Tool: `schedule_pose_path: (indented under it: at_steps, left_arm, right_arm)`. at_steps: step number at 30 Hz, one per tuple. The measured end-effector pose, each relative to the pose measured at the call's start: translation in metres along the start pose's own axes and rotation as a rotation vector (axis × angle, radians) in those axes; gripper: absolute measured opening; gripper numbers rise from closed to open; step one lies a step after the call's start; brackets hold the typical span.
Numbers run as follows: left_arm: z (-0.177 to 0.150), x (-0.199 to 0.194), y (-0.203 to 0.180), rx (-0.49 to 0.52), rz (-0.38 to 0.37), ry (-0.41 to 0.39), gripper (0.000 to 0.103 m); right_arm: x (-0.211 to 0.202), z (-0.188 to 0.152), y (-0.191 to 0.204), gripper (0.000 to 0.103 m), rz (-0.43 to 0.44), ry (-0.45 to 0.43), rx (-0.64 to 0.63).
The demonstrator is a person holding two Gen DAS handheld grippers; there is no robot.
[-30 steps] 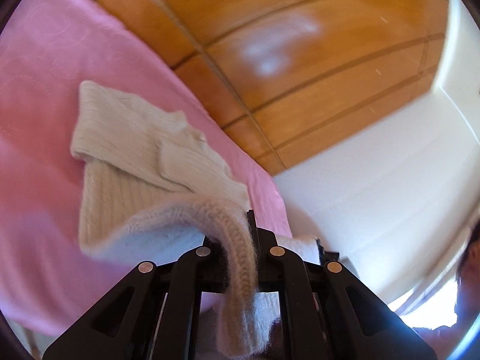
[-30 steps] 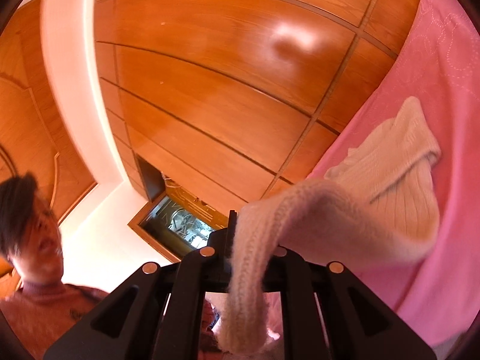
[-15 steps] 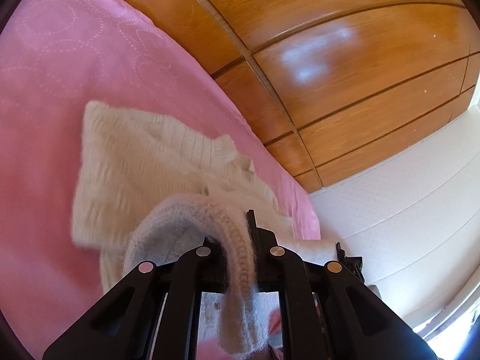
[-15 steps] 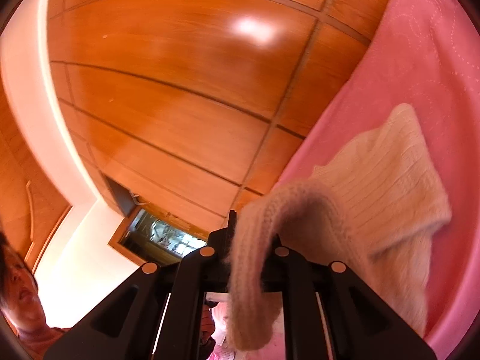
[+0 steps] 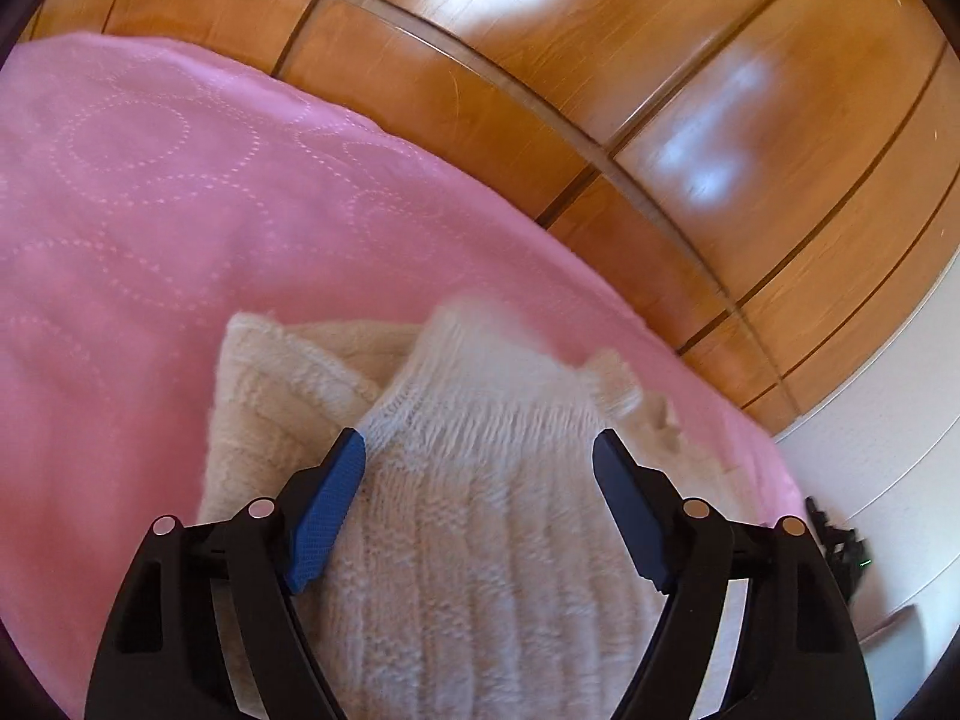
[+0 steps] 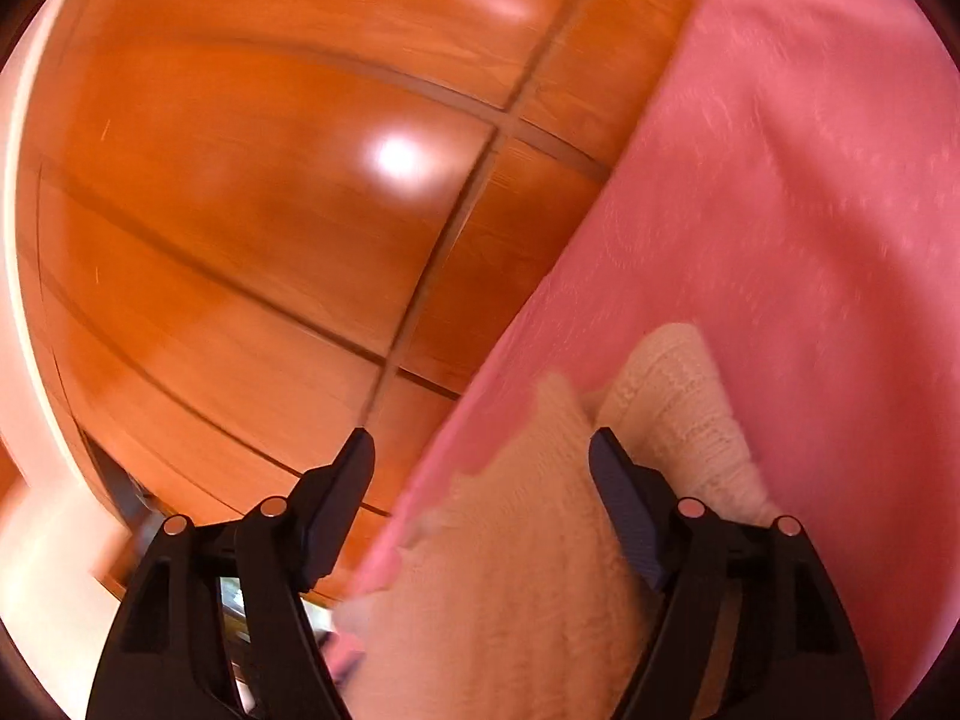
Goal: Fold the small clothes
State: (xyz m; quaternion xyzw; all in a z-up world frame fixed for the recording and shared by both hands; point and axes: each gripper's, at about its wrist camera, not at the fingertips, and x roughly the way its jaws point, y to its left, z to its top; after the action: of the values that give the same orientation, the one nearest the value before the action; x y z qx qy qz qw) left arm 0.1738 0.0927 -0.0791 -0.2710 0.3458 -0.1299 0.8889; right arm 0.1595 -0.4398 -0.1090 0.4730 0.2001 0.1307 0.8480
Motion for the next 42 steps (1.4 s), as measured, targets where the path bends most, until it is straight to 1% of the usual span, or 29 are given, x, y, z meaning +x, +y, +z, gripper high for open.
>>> schedule_pose_path:
  at_steps: [1,2,3,4,6,7,8,9,10,12,14,17,19,20,21,22,23,24,25,27,28,29,31,35,37,39,40,41,42]
  left_arm:
    - [-0.002,0.001,-0.002,0.015,0.012,-0.005,0.077]
    - [-0.005,0.000,-0.005,0.034,0.033,-0.011,0.077]
    - [-0.008,-0.002,-0.011,0.065,0.070,-0.014,0.077]
    - [-0.010,-0.004,-0.014,0.086,0.097,-0.012,0.077]
    - [-0.011,-0.004,-0.028,0.139,0.164,-0.007,0.077]
    - [-0.012,-0.004,-0.036,0.164,0.181,-0.005,0.077]
    - [-0.012,-0.004,-0.043,0.178,0.176,-0.004,0.077]
    - [-0.012,-0.005,-0.049,0.185,0.165,-0.003,0.077]
    - [-0.011,-0.006,-0.058,0.196,0.148,0.000,0.077]
    - [-0.010,-0.004,-0.071,0.216,0.141,0.010,0.077]
    - [-0.008,0.000,-0.082,0.233,0.146,0.016,0.077]
    - [-0.007,0.014,-0.094,0.247,0.141,0.043,0.077]
    - [-0.007,0.024,-0.100,0.285,0.149,0.056,0.077]
    - [-0.008,0.031,-0.102,0.306,0.176,0.055,0.077]
    - [-0.009,0.036,-0.101,0.327,0.214,0.050,0.077]
    - [-0.010,0.044,-0.097,0.353,0.269,0.046,0.077]
    - [-0.011,0.050,-0.090,0.363,0.320,0.052,0.077]
    - [-0.011,0.054,-0.084,0.360,0.350,0.060,0.078]
    - [-0.012,0.055,-0.072,0.330,0.358,0.065,0.078]
    - [-0.010,0.048,-0.058,0.261,0.308,0.047,0.078]
    - [-0.010,0.043,-0.054,0.249,0.310,0.032,0.078]
    - [-0.012,0.040,-0.053,0.253,0.327,0.025,0.078]
    - [-0.016,0.036,-0.050,0.259,0.337,0.013,0.078]
    - [-0.019,0.034,-0.049,0.252,0.339,0.005,0.078]
    - [-0.020,0.034,-0.049,0.256,0.343,0.008,0.079]
    - [-0.020,0.036,-0.050,0.264,0.349,0.008,0.080]
    - [-0.021,0.037,-0.051,0.269,0.353,0.010,0.081]
    - [-0.022,0.037,-0.052,0.274,0.356,0.013,0.081]
    - [-0.023,0.038,-0.052,0.278,0.361,0.016,0.082]
  right_arm:
    - [0.004,-0.005,0.011,0.081,-0.045,0.013,-0.074]
    - [0.008,-0.008,0.016,0.085,-0.066,0.022,-0.117]
    - [0.012,-0.011,0.023,0.090,-0.093,0.036,-0.164]
    - [0.014,-0.014,0.026,0.092,-0.116,0.045,-0.190]
    - [0.014,-0.019,0.029,0.093,-0.150,0.054,-0.210]
    - [0.017,-0.021,0.030,0.093,-0.186,0.059,-0.216]
    - [0.025,-0.021,0.033,0.093,-0.230,0.062,-0.230]
    - [0.029,-0.023,0.037,0.094,-0.303,0.068,-0.259]
    - [0.038,-0.027,0.042,0.099,-0.353,0.078,-0.278]
    - [0.050,-0.032,0.046,0.101,-0.427,0.117,-0.325]
    - [0.064,-0.037,0.048,0.101,-0.496,0.148,-0.371]
    - [0.069,-0.043,0.047,0.101,-0.553,0.166,-0.419]
    - [0.073,-0.045,0.045,0.101,-0.572,0.172,-0.431]
    - [0.074,-0.044,0.045,0.101,-0.576,0.174,-0.434]
    - [0.074,-0.044,0.045,0.101,-0.580,0.174,-0.436]
    - [0.073,-0.044,0.046,0.101,-0.581,0.175,-0.438]
    - [0.073,-0.044,0.047,0.101,-0.582,0.175,-0.438]
    - [0.072,-0.045,0.048,0.101,-0.582,0.175,-0.439]
    - [0.073,-0.045,0.047,0.101,-0.585,0.176,-0.441]
    - [0.071,-0.047,0.050,0.101,-0.588,0.177,-0.447]
    - [0.073,-0.047,0.050,0.101,-0.591,0.177,-0.449]
    - [0.073,-0.047,0.052,0.101,-0.594,0.177,-0.450]
    - [0.072,-0.048,0.053,0.101,-0.596,0.176,-0.454]
    - [0.073,-0.046,0.054,0.101,-0.595,0.177,-0.450]
    - [0.073,-0.046,0.056,0.101,-0.607,0.191,-0.462]
    - [0.073,-0.047,0.062,0.101,-0.636,0.215,-0.493]
    - [0.073,-0.048,0.068,0.101,-0.670,0.232,-0.526]
    - [0.071,-0.048,0.074,0.101,-0.686,0.234,-0.551]
    - [0.070,-0.049,0.082,0.101,-0.685,0.230,-0.582]
